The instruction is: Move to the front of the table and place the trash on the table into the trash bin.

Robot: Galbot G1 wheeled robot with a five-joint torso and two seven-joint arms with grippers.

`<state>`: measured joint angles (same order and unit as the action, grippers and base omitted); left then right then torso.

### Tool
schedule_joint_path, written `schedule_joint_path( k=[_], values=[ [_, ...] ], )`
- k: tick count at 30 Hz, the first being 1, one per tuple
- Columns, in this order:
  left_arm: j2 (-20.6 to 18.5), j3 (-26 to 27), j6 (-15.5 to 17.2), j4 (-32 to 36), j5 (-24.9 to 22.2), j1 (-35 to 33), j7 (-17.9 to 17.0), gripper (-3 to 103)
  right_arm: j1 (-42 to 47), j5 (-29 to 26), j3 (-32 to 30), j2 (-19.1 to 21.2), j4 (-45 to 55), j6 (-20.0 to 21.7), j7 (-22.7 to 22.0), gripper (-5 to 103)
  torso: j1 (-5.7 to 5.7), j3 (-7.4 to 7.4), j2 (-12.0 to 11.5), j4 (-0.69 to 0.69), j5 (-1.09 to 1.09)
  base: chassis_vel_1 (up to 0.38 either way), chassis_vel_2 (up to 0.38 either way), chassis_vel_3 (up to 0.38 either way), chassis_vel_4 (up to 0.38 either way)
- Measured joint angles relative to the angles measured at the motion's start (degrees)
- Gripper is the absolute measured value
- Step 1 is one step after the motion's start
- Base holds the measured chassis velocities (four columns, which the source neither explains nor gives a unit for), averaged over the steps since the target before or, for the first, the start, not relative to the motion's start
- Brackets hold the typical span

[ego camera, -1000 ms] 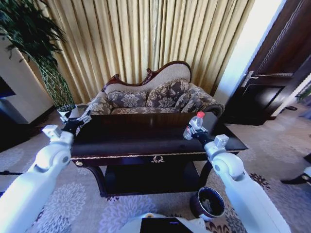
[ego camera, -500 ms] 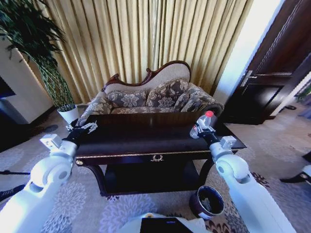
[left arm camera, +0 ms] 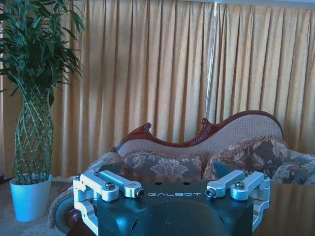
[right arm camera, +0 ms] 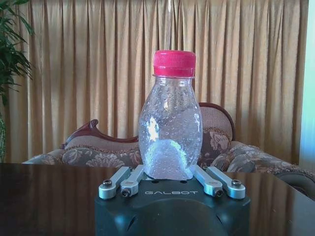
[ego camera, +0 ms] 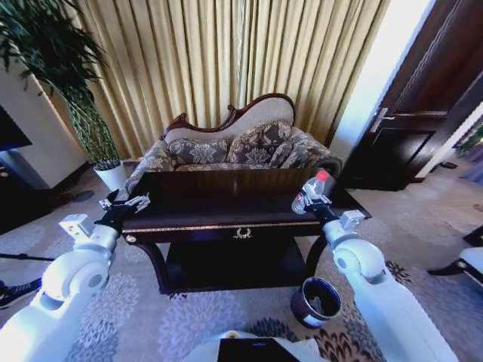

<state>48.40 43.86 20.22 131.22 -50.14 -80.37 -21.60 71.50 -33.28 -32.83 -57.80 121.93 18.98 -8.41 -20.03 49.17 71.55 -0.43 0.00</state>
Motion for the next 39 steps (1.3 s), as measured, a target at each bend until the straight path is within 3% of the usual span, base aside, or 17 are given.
schedule_joint_path(
  k=[9, 14, 17, 24, 30, 33, 39],
  values=[
    [0.3, -1.3, -0.5, -1.0, 1.4, 0.6, 0.3, 100, 1.5, 0.6, 0.2, -1.4, -1.0, -0.6, 0.2, 24, 0.03, -0.01, 0.0, 0.00, 0.00, 0.124, -0.124, -0.121, 0.123],
    [0.5, -1.2, -0.8, -1.0, 1.5, 0.7, 1.0, 100, 3.6, 4.2, -1.0, -2.5, -6.0, -1.1, 0.7, 24, -0.02, 0.02, 0.0, 0.00, 0.00, 0.004, -0.011, -0.004, 0.001],
    [1.0, -0.5, -1.2, -0.5, 1.7, 0.5, 1.5, 100, 5.5, 9.7, -2.0, -3.8, -14.0, -3.1, 2.3, 24, -0.05, 0.03, 0.0, 0.00, 0.01, 0.000, 0.000, 0.000, 0.000],
    [1.5, 1.1, -1.7, 0.7, 1.8, -0.5, 2.0, 100, 4.9, 11.1, -2.2, -5.6, -27.6, -4.3, 2.4, 24, -0.01, 0.00, 0.0, 0.00, 0.01, 0.000, 0.000, 0.000, 0.000],
    [1.5, 2.2, -2.3, 1.4, 1.8, -0.9, 2.1, 100, -1.1, 12.9, -1.1, -6.8, -46.2, -8.4, 2.4, 24, -0.01, 0.01, 0.0, 0.01, 0.00, 0.000, 0.000, 0.000, 0.000],
    [1.5, 2.7, -2.6, 2.2, 1.8, -1.5, 2.1, 100, -7.0, 16.2, 0.2, -7.0, -60.0, -12.9, 2.4, 24, -0.02, 0.01, 0.0, 0.01, 0.00, 0.000, 0.000, 0.000, 0.000],
    [1.4, 3.6, -2.8, 3.5, 1.8, -2.7, 2.1, 100, -14.2, 17.0, 0.9, -8.4, -70.8, -16.3, 2.4, 24, -0.01, 0.01, 0.0, 0.02, 0.00, 0.000, 0.000, 0.000, 0.000]
  ],
)
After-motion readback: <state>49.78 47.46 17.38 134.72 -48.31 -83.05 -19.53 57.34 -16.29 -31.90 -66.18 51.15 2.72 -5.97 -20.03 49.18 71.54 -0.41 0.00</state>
